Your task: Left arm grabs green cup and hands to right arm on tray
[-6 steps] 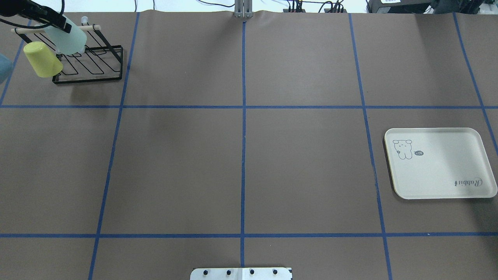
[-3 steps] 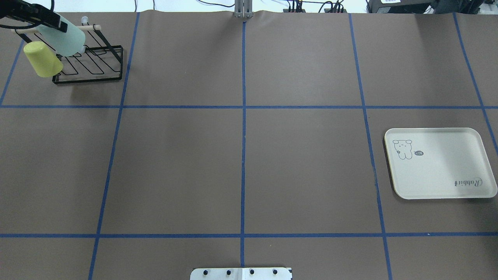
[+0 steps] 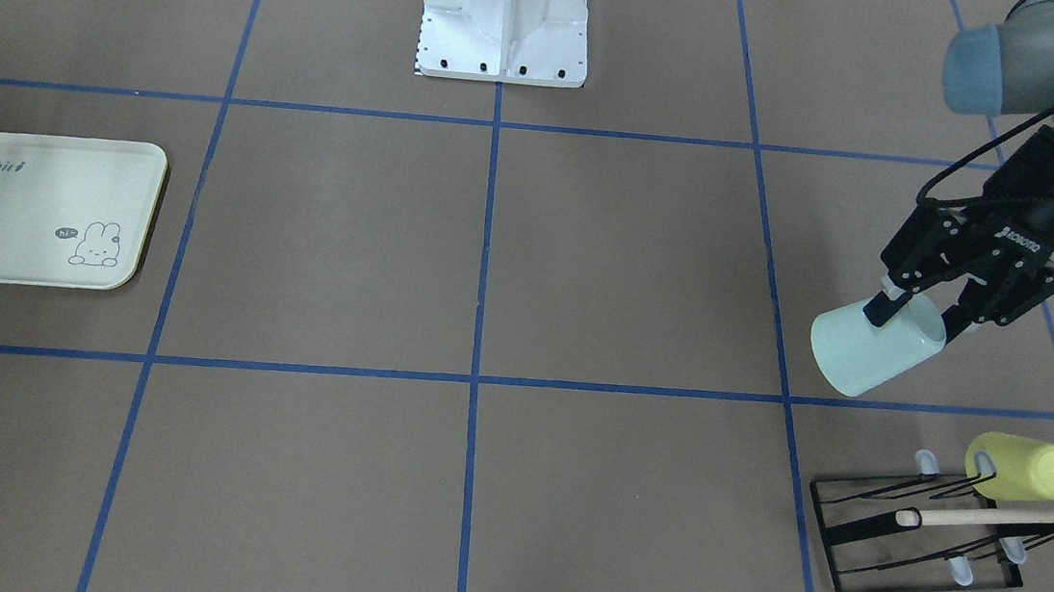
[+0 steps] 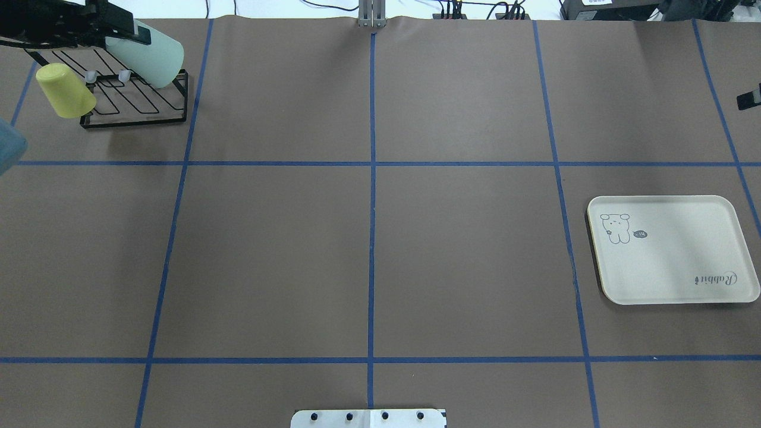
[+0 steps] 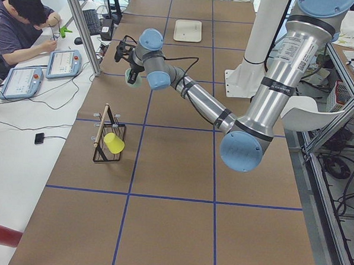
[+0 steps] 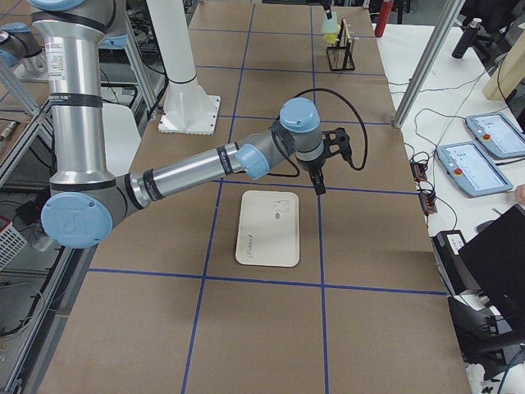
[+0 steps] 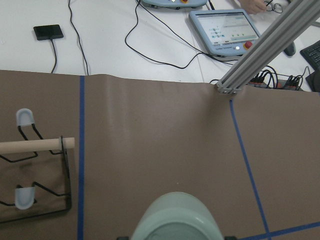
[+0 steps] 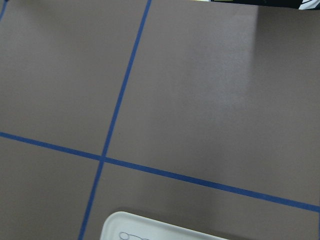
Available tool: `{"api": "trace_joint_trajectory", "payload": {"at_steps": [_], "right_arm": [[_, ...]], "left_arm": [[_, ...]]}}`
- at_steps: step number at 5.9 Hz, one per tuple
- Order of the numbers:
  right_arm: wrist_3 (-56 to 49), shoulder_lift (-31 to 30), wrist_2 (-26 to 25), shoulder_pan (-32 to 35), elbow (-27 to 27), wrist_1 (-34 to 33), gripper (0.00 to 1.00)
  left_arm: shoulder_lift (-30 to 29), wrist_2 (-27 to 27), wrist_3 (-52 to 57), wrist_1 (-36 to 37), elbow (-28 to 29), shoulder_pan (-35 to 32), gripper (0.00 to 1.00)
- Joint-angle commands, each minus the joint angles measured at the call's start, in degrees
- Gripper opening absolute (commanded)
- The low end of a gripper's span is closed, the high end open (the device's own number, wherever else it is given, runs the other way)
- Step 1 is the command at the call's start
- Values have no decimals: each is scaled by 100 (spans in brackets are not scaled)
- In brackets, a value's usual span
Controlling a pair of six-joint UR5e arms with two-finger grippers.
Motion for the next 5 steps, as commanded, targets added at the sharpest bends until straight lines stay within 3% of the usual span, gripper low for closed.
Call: {"api": "trace_joint_trajectory", "payload": {"at_steps": [1,2,4,5], "right_arm": [[1516,418,-38,-315,553,8,99],[1967,647,-91,-403,712,25,99],[4008,596,-1167,-1251,426,2649,99],[4411,596,-1520,-1691,415,3149,99]], "left_arm": [[-48,465,-935,-314,-326,577,0],[-135,1096,-1261,-322,-486,1112,0],[-321,1261,-1878,-331,-749,1398,0],[-460,1261,-2185,-418,-855,1512,0]]}}
